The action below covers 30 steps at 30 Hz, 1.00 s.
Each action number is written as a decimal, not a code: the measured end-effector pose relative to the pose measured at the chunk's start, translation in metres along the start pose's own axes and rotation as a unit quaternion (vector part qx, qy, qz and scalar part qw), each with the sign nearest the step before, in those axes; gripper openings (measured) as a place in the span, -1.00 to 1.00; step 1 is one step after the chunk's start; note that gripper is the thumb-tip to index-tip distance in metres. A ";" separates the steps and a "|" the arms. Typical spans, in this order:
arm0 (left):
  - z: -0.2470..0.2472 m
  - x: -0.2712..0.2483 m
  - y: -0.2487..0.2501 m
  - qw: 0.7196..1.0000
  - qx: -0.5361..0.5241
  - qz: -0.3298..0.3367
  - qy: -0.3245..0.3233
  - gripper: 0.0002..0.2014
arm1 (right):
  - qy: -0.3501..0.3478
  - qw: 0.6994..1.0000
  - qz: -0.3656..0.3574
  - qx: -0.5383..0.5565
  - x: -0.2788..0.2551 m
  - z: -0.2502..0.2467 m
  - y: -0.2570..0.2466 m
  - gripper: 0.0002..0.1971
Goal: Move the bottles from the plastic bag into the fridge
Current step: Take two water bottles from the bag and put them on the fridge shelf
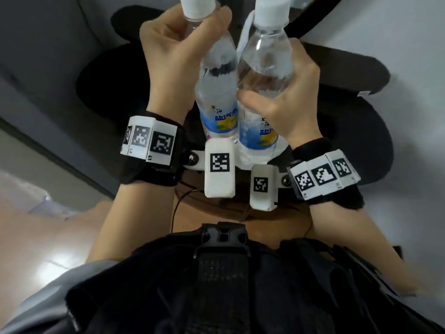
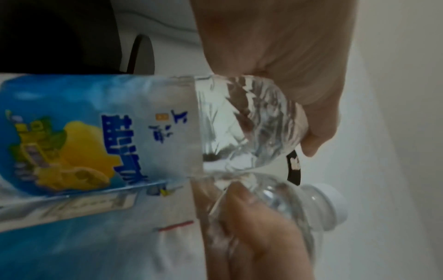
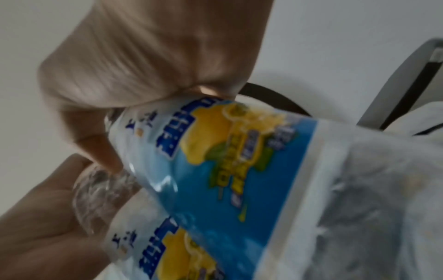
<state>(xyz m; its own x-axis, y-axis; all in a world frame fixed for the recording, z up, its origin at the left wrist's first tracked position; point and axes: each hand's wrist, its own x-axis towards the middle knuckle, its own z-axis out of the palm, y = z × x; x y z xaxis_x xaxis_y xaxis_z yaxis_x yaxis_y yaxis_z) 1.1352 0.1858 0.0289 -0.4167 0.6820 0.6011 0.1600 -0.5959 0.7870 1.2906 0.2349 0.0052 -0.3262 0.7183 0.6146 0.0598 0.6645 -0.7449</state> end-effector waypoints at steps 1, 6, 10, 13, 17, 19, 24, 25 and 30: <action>-0.009 -0.008 0.009 1.000 -0.002 -0.001 0.010 -0.92 | -0.013 1.000 -0.009 0.017 -0.004 0.006 -0.008 -0.51; -0.062 -0.050 0.050 0.995 0.045 -0.015 0.088 -0.92 | -0.108 0.990 -0.016 0.090 -0.016 0.052 -0.036 -0.53; -0.112 -0.089 0.077 0.979 0.076 -0.051 0.180 -0.92 | -0.184 0.969 -0.006 0.164 -0.036 0.106 -0.062 -0.58; -0.155 -0.117 0.097 0.966 0.094 -0.060 0.235 -0.90 | -0.239 0.950 -0.003 0.203 -0.056 0.153 -0.083 -0.57; -0.216 -0.155 0.126 0.949 0.124 -0.055 0.285 -0.87 | -0.306 0.921 -0.007 0.241 -0.084 0.215 -0.116 -0.62; -0.246 -0.172 0.141 0.939 0.140 -0.053 0.310 -0.84 | -0.333 0.905 -0.002 0.264 -0.097 0.247 -0.136 -0.64; -0.323 -0.216 0.177 0.910 0.200 -0.059 0.357 -0.88 | -0.380 0.884 -0.018 0.272 -0.132 0.327 -0.181 -0.58; -0.338 -0.223 0.183 0.906 0.210 -0.062 0.362 -0.89 | -0.386 0.880 -0.021 0.275 -0.139 0.342 -0.189 -0.57; -0.407 -0.239 0.194 0.878 0.253 -0.077 0.399 -0.88 | -0.395 0.874 -0.040 0.282 -0.156 0.413 -0.215 -0.50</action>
<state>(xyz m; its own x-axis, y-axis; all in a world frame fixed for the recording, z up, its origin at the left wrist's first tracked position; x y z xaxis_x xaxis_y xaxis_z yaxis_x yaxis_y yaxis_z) 0.9015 -0.2660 -0.0189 -0.9301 0.1026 0.3526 0.3401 -0.1209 0.9326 0.9389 -0.1053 -0.0386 -0.8703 0.1609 0.4655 -0.3945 0.3379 -0.8545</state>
